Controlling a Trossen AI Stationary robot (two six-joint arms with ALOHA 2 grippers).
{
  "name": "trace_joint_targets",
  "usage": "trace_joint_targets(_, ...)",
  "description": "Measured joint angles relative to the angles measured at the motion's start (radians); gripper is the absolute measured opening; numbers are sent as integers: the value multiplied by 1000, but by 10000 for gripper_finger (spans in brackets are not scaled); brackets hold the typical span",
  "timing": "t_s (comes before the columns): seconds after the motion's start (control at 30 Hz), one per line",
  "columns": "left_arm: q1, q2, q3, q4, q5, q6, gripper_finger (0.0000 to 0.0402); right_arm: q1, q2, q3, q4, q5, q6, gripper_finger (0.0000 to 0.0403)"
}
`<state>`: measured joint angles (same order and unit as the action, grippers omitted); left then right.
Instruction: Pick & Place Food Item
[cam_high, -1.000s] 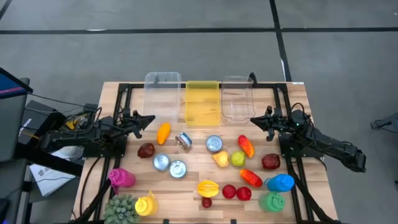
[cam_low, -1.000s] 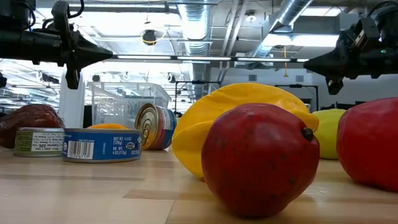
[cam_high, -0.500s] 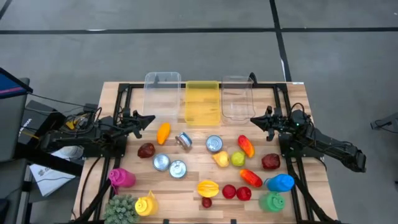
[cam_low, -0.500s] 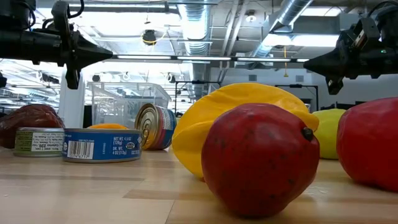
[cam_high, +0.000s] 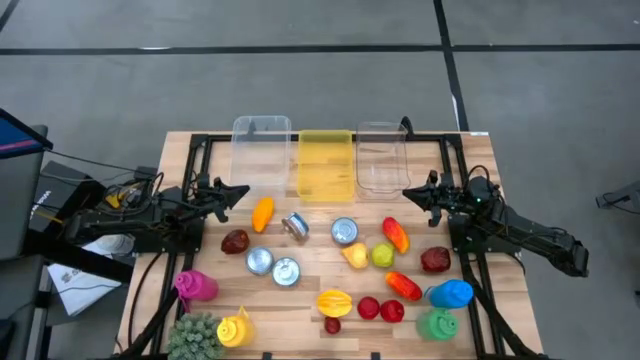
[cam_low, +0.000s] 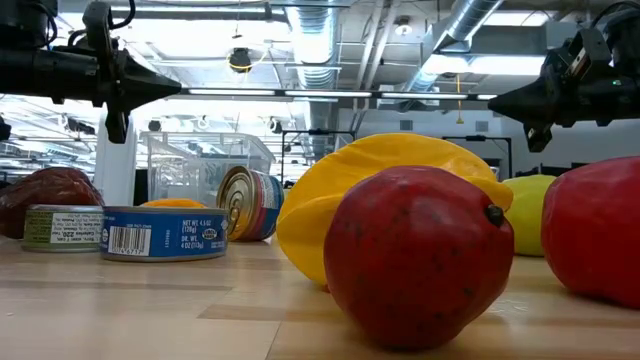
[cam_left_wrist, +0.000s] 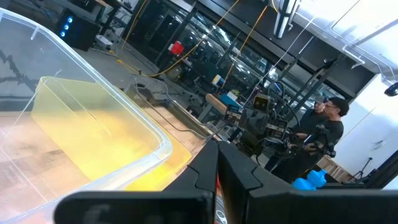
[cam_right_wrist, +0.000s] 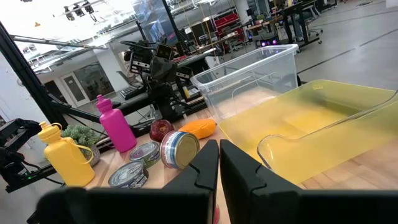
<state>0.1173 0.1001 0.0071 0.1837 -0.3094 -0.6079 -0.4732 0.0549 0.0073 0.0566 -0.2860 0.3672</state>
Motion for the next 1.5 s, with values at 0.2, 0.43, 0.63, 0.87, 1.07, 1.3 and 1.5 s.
trace_joint_targets(0.2,0,0,0,0,0,0,0,0,0,0,0,0,0,13)
trace_joint_targets(0.43,0,0,0,0,0,0,0,0,0,0,0,0,0,13)
trace_joint_targets(0.63,0,0,0,10,0,-8,0,0,0,0,0,0,0,13)
trace_joint_targets(0.87,0,0,0,29,0,-10,0,0,0,0,1,0,143,13)
trace_joint_targets(1.07,0,0,0,33,-2,-3,0,0,0,0,0,0,348,13)
trace_joint_targets(1.3,0,0,0,80,-18,-3,0,0,0,0,10,2,434,13)
trace_joint_targets(1.5,0,32,43,197,88,34,0,0,0,0,10,2,445,13)
